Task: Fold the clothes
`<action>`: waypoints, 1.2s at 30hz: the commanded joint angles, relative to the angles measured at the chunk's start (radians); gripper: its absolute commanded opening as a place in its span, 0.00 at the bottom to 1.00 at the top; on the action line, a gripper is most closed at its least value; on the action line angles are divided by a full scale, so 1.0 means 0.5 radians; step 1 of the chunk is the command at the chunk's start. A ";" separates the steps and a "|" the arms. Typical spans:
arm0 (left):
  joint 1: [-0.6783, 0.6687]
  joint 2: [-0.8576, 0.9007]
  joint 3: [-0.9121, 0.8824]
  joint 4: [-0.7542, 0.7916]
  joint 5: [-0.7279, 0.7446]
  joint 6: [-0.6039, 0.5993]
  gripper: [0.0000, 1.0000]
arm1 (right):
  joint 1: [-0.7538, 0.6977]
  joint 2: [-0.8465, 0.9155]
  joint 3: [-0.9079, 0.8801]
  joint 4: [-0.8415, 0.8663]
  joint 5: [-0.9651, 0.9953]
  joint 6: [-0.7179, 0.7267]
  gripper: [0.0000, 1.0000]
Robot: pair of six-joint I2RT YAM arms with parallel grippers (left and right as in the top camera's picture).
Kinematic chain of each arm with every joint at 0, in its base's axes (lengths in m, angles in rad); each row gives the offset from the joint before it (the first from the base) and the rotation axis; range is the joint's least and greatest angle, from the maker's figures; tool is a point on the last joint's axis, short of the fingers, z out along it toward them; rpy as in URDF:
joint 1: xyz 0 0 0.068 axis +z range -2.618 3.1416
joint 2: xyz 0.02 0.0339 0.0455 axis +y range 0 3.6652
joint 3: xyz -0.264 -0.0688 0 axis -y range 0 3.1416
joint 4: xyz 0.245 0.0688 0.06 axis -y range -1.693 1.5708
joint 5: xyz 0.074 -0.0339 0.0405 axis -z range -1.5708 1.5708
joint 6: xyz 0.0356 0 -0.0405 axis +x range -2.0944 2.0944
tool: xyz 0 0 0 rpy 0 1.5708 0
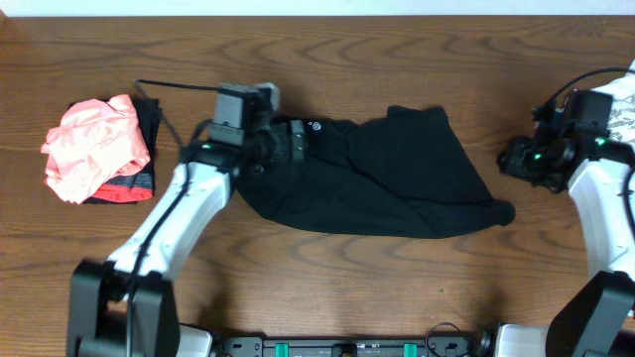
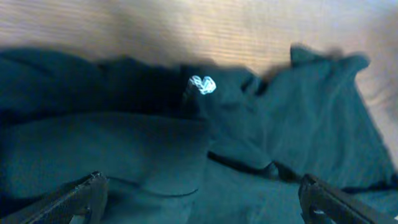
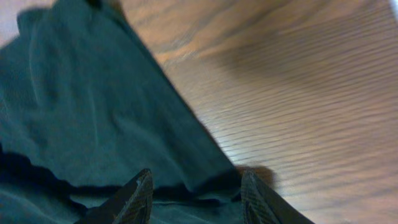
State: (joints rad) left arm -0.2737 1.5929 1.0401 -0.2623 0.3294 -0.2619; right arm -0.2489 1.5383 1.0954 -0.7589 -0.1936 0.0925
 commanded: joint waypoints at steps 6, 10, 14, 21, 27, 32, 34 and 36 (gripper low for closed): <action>-0.062 0.337 0.034 0.139 -0.037 -0.005 0.98 | 0.089 -0.002 -0.177 0.153 -0.086 -0.025 0.44; -0.062 0.410 0.034 0.163 -0.242 -0.004 0.98 | 0.089 -0.002 -0.177 0.150 -0.086 -0.024 0.44; -0.062 0.414 0.034 0.164 -0.325 -0.004 0.96 | 0.089 -0.002 -0.177 0.151 -0.086 -0.024 0.43; -0.062 0.414 0.034 0.118 -0.325 -0.004 0.10 | 0.089 -0.002 -0.177 0.151 -0.085 -0.024 0.42; -0.061 0.323 0.034 0.043 -0.325 -0.003 0.06 | 0.089 -0.002 -0.177 0.160 -0.077 -0.024 0.41; -0.047 -0.071 0.034 -0.298 -0.420 0.004 0.06 | 0.089 -0.002 -0.177 0.126 -0.103 -0.022 0.36; -0.034 -0.242 0.034 -0.536 -0.519 0.002 0.06 | 0.089 -0.002 -0.177 -0.004 -0.098 0.047 0.35; -0.024 -0.409 0.034 -0.810 -0.565 -0.003 0.06 | 0.089 -0.002 -0.179 -0.141 -0.061 0.119 0.47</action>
State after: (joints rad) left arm -0.2974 1.4963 1.0458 -0.5690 0.1188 -0.2646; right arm -0.2169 1.5379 1.0107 -0.7998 -0.2321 0.1081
